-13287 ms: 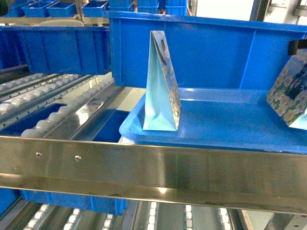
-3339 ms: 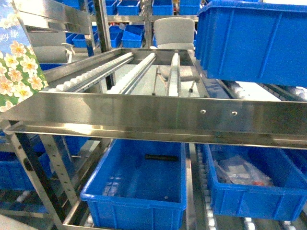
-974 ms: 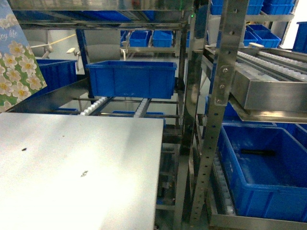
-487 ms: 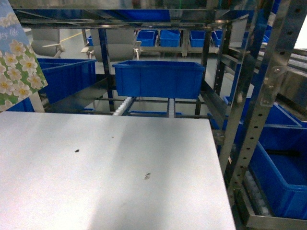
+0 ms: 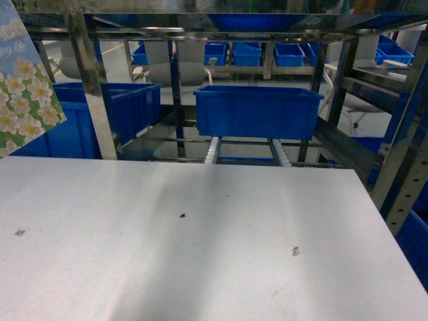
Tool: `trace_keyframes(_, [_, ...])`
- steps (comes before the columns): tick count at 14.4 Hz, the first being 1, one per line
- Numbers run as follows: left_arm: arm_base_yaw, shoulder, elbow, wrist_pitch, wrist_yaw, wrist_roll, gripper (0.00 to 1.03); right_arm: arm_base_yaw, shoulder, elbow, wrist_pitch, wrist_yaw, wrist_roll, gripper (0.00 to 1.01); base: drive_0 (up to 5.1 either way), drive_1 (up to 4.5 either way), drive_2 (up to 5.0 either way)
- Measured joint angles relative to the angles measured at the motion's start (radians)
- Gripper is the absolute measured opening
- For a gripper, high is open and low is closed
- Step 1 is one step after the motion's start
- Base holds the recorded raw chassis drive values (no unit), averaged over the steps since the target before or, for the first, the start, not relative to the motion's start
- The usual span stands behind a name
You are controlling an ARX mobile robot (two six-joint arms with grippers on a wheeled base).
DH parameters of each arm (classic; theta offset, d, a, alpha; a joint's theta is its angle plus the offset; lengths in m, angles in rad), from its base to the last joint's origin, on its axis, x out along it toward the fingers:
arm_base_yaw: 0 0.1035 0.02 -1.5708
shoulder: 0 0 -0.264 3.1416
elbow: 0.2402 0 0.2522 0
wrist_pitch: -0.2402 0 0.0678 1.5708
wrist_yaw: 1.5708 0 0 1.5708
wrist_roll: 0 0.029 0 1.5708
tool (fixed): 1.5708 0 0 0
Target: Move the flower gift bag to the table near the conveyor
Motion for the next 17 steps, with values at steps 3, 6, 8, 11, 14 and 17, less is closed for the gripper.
trace_keyframes(3, [0.000, 0.002, 0.000, -0.001, 0.000, 0.000, 0.02, 0.000, 0.002, 0.000, -0.004, 0.000, 0.000, 0.03, -5.0, 2.47, 2.5])
trace_keyframes(6, [0.000, 0.002, 0.000, 0.000, 0.000, 0.000, 0.02, 0.000, 0.002, -0.002, -0.004, 0.000, 0.000, 0.03, -5.0, 2.40, 2.4])
trace_keyframes(8, [0.000, 0.002, 0.000, -0.001, 0.000, 0.000, 0.02, 0.000, 0.001, -0.002, 0.002, 0.000, 0.000, 0.03, -5.0, 2.40, 2.4])
trace_keyframes(11, [0.000, 0.002, 0.000, 0.000, 0.000, 0.000, 0.02, 0.000, 0.000, -0.002, 0.003, 0.000, 0.000, 0.03, -5.0, 2.40, 2.4])
trace_keyframes(14, [0.000, 0.000, 0.000, 0.001, 0.000, 0.000, 0.02, 0.000, -0.004, -0.002, 0.005, 0.000, 0.000, 0.03, -5.0, 2.40, 2.4])
trace_keyframes(17, [0.000, 0.001, 0.000, -0.001, 0.000, 0.000, 0.02, 0.000, -0.002, -0.002, -0.002, 0.000, 0.000, 0.03, -5.0, 2.40, 2.4])
